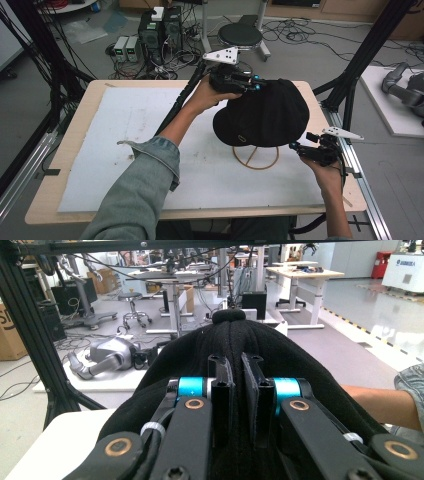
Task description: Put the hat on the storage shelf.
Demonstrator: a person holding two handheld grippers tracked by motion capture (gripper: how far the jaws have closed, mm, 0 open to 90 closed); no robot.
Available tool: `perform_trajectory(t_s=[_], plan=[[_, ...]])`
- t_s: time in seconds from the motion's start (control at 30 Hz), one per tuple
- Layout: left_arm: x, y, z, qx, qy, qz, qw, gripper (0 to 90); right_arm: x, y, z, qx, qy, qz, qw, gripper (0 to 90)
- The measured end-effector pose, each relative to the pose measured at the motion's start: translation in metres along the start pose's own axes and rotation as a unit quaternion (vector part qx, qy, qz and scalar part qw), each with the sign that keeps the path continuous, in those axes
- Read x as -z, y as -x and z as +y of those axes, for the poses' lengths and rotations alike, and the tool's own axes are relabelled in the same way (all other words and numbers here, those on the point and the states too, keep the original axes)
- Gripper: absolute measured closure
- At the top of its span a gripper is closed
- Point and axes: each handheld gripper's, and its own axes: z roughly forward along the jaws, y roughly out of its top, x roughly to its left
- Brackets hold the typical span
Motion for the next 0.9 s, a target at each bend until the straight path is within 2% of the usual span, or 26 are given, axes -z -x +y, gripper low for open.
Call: perform_trajectory(t_s=[0.7,0.9], plan=[[-0.0051,-0.0008,-0.0048,0.001,-0.011,0.000,0.9999,82.2,-0.0005,0.0019,-0.0016,-0.002,-0.001,0.000,1.0000,12.8],[-0.0073,-0.0002,-0.0075,-0.006,-0.025,0.002,0.9997,76.9,-0.0001,0.0024,-0.0017,-0.005,-0.001,0.000,1.0000,12.8]])
